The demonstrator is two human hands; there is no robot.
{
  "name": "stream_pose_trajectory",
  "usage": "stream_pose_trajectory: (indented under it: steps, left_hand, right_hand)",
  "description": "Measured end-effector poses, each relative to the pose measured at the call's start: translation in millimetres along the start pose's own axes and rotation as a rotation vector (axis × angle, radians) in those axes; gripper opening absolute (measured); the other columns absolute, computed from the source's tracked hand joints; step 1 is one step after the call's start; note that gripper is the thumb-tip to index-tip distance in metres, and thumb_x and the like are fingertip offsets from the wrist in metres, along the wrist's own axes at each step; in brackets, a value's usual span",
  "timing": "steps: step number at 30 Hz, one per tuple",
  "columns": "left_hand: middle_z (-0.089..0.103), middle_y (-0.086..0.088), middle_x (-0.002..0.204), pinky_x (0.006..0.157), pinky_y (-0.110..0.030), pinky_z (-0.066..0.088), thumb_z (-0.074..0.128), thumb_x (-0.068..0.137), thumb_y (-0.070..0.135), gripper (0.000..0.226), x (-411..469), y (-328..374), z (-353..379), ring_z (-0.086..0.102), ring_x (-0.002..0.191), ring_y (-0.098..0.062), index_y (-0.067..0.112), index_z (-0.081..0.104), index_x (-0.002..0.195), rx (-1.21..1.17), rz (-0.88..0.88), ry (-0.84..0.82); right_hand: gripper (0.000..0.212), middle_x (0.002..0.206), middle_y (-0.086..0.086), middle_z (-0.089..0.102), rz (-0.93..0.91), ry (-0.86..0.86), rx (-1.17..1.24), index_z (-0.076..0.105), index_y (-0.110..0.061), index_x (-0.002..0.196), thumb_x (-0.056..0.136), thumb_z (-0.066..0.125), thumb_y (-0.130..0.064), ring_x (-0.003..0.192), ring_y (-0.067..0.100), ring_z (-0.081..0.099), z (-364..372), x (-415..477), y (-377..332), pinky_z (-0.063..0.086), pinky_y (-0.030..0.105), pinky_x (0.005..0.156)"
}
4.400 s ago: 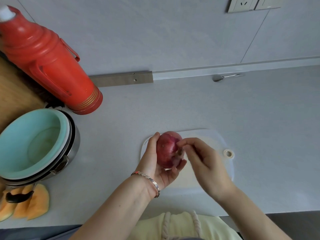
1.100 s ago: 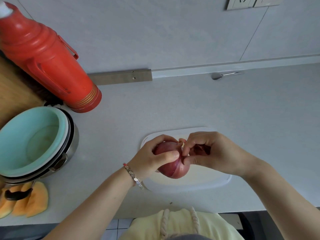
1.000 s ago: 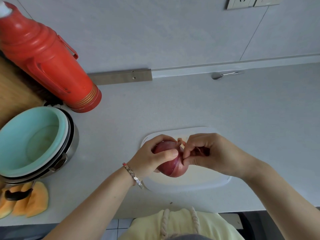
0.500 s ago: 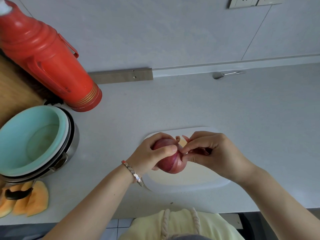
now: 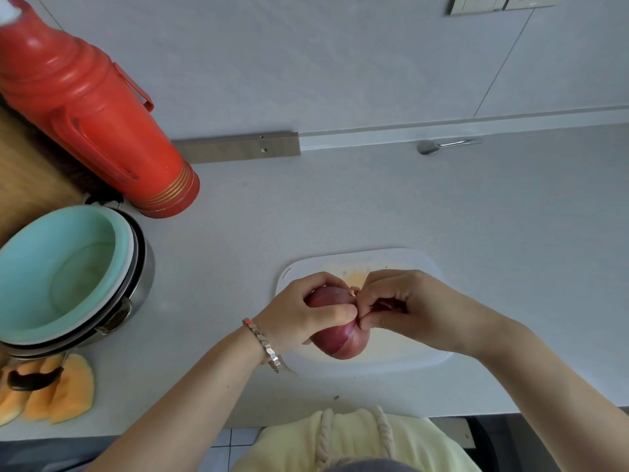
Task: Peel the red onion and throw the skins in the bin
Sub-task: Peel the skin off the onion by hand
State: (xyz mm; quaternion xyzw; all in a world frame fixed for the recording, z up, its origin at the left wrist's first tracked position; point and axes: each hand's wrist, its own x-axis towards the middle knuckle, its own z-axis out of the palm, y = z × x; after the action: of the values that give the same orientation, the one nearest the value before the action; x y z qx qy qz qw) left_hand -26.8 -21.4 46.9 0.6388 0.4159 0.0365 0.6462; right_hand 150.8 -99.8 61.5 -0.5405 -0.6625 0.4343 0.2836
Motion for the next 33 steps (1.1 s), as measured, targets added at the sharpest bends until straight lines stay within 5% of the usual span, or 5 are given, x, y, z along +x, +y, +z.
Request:
stream_pose_trajectory:
  steps: [7, 12, 17, 25, 33]
  left_hand:
    - [0.068, 0.013, 0.098, 0.045, -0.018, 0.041, 0.057, 0.046, 0.058, 0.040, -1.0, -3.3, 0.8, 0.063, 0.090, -0.012, 0.038, 0.067, 0.080, -0.119, -0.114, 0.070]
    - [0.062, 0.006, 0.097, 0.044, -0.019, 0.038, 0.058, 0.050, 0.055, 0.043, 0.8, -4.4, 5.6, 0.054, 0.084, -0.016, 0.031, 0.069, 0.084, -0.246, -0.226, 0.154]
    - [0.065, 0.014, 0.104, 0.046, -0.020, 0.039, 0.057, 0.045, 0.059, 0.047, -1.4, -6.5, 12.5, 0.058, 0.092, -0.015, 0.036, 0.068, 0.084, -0.259, -0.182, 0.248]
    - [0.067, 0.026, 0.082, 0.044, -0.017, 0.039, 0.061, 0.050, 0.048, 0.036, -3.1, -1.8, 7.8, 0.061, 0.077, -0.004, 0.034, 0.064, 0.083, -0.211, -0.098, 0.218]
    - [0.070, 0.026, 0.086, 0.043, -0.015, 0.038, 0.056, 0.061, 0.040, 0.029, -6.1, 1.4, 3.3, 0.062, 0.073, 0.006, 0.030, 0.060, 0.088, -0.162, -0.093, 0.121]
  right_hand:
    - [0.011, 0.077, -0.013, 0.053, -0.111, 0.199, -0.095, 0.056, -0.021, 0.077, 0.086, 0.054, -0.027, 0.066, 0.005, 0.048, 9.2, -1.6, 4.1, 0.037, 0.010, 0.062]
    - [0.011, 0.088, -0.015, 0.069, -0.055, 0.437, 0.391, 0.051, -0.020, 0.074, 0.083, 0.054, -0.024, 0.061, 0.002, 0.052, 20.1, -5.6, -4.2, 0.040, 0.010, 0.060]
    - [0.022, 0.060, 0.000, 0.065, 0.075, 0.552, 0.648, 0.057, -0.010, 0.071, 0.084, 0.056, 0.008, 0.046, 0.006, 0.046, 25.6, -4.4, -2.4, 0.038, 0.013, 0.048]
    - [0.021, 0.068, 0.006, 0.064, 0.101, 0.376, 0.407, 0.073, -0.023, 0.084, 0.081, 0.066, -0.004, 0.064, 0.020, 0.055, 27.2, -5.4, 1.5, 0.047, 0.024, 0.064]
    - [0.016, 0.065, -0.016, 0.066, 0.101, 0.292, 0.382, 0.068, -0.020, 0.071, 0.070, 0.072, -0.005, 0.064, -0.001, 0.060, 17.6, -3.0, -5.0, 0.047, 0.010, 0.064]
